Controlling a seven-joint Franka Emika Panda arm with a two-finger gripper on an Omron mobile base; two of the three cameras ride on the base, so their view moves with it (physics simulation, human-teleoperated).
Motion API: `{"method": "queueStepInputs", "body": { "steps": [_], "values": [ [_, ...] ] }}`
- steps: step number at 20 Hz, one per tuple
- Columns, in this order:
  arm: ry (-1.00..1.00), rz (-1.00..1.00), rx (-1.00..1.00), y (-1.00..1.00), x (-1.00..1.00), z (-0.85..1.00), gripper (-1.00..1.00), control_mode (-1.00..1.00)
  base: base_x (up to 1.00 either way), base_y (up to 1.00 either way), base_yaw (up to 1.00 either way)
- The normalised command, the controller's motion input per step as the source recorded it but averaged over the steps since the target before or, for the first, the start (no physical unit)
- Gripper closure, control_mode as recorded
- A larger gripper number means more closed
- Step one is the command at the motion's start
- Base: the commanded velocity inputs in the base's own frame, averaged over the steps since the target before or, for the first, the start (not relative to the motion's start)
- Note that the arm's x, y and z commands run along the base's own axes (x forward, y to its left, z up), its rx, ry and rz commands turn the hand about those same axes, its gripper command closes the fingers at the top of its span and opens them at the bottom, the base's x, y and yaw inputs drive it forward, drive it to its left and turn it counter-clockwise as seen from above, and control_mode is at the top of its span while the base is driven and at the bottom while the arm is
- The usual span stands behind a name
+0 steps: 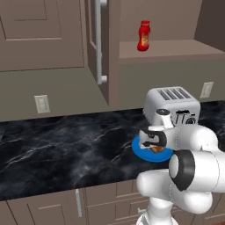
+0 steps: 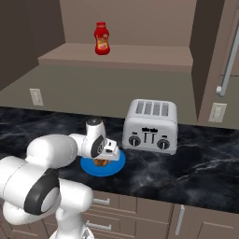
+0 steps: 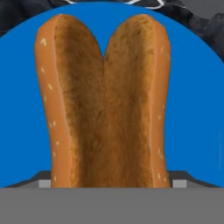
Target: Move the hot dog bun to the plate on the dining table and place the condiment next to that plate. Then navigate to the fridge and take the sausage and place it on the plate as well.
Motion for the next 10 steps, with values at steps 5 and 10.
{"method": "queueStepInputs", "body": {
  "steps": [5, 10],
  "values": [
    [-0.09, 0.00, 0.00, 0.00, -0.18, 0.04, 1.00, -1.00, 0.00, 0.00, 0.00],
    [-0.30, 0.00, 0.00, 0.00, -0.43, 0.61, 1.00, -1.00, 0.00, 0.00, 0.00]
  ]
}}
